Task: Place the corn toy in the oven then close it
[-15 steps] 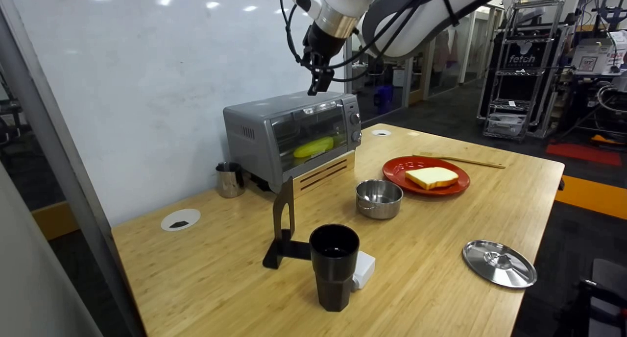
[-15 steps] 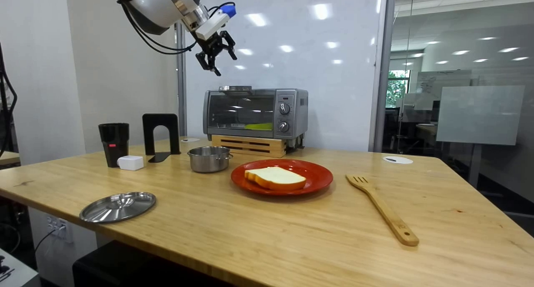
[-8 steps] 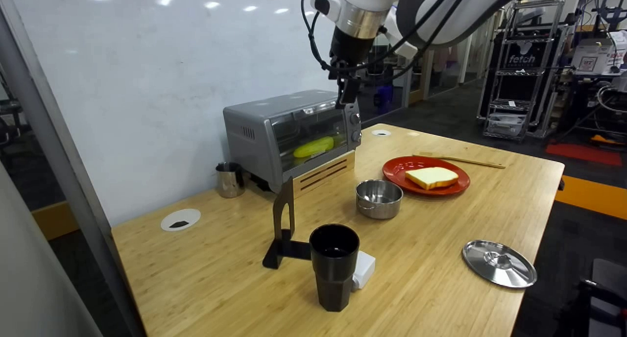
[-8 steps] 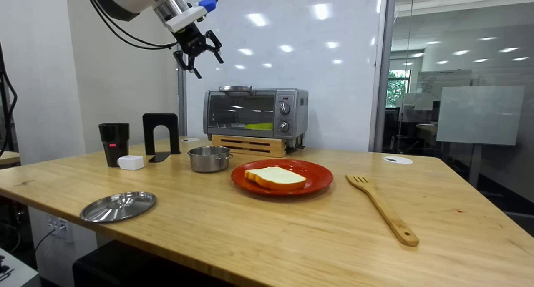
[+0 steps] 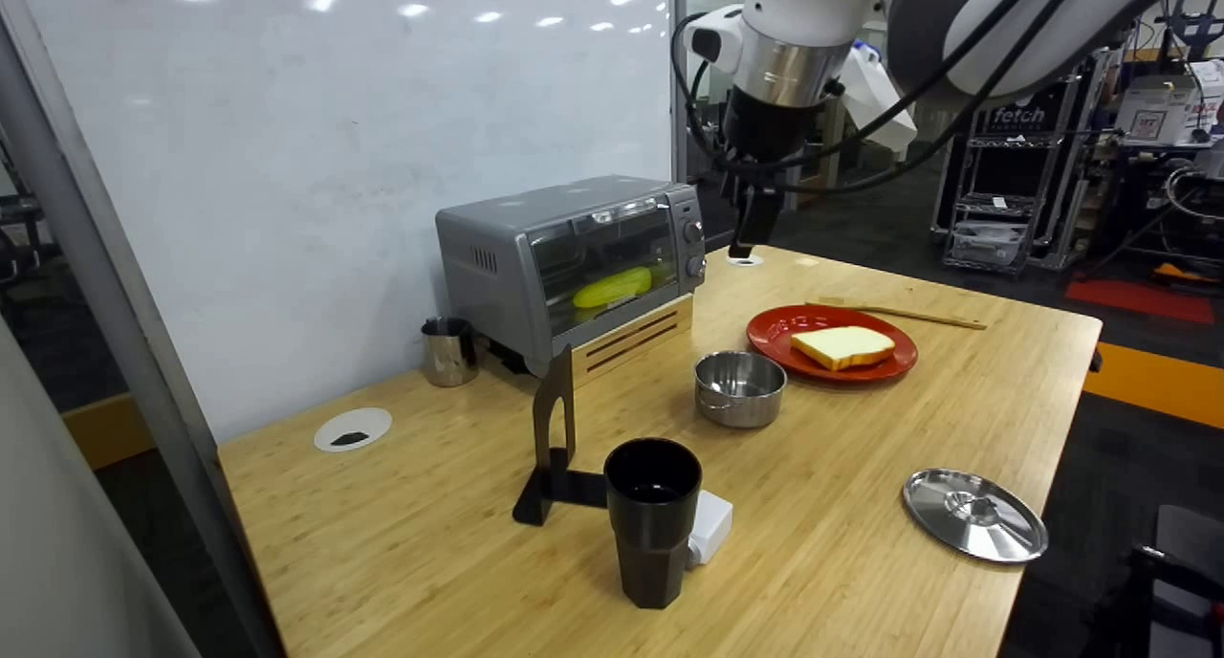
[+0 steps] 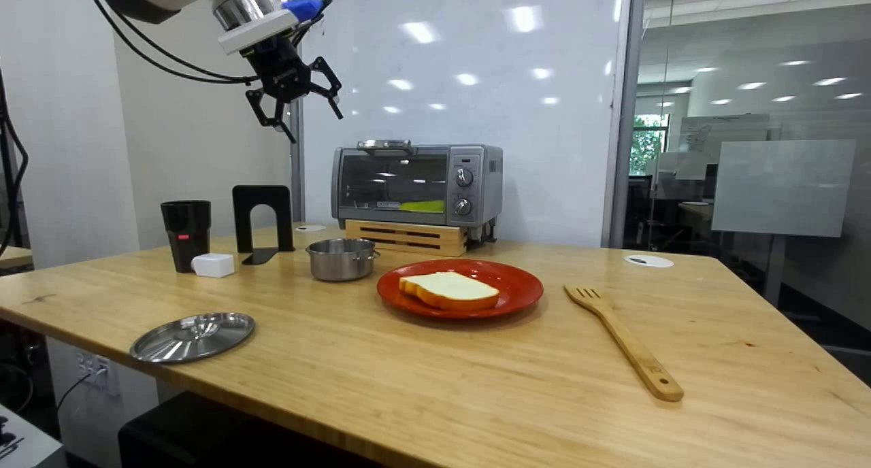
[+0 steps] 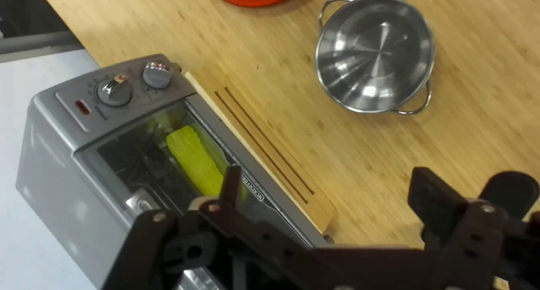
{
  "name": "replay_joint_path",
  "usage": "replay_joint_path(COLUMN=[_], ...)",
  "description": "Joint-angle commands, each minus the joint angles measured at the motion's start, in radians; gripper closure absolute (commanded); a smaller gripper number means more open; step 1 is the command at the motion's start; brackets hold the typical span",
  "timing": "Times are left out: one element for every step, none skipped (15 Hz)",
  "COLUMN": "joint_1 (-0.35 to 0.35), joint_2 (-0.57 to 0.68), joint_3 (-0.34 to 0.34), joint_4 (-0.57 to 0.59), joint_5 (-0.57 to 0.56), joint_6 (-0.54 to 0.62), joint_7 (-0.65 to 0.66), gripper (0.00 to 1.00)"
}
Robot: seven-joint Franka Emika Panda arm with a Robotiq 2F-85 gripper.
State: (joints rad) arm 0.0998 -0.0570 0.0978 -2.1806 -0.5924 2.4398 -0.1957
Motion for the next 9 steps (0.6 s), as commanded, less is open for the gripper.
replay_joint_path(joint_1=[-0.001,0.001,0.004,0.013,0.030,0.043,0.011,0.015,0.015], joint_2=[-0.096,-0.117,-0.139,-0.166,-0.198,-0.232,-0.147,-0.165,-0.171], joint_3=[-0.003,-0.003,-0.002,-0.007,-0.019,-0.025,0.003,0.003,0.004], joint_4=[-0.130,-0.159,-0.185,-0.218,-0.257,-0.300,-0.199,-0.218,-0.218], joint_5=[0.087,0.116,0.147,0.205,0.295,0.351,0.270,0.286,0.284], joint_6=[0.039,0.047,0.053,0.073,0.121,0.178,0.097,0.108,0.105], joint_7=[0.026,0.020,0.013,-0.019,-0.074,-0.105,-0.047,-0.058,-0.054], gripper=[0.00,0.00,0.00,0.00,0.00,0.00,0.00,0.00,0.00])
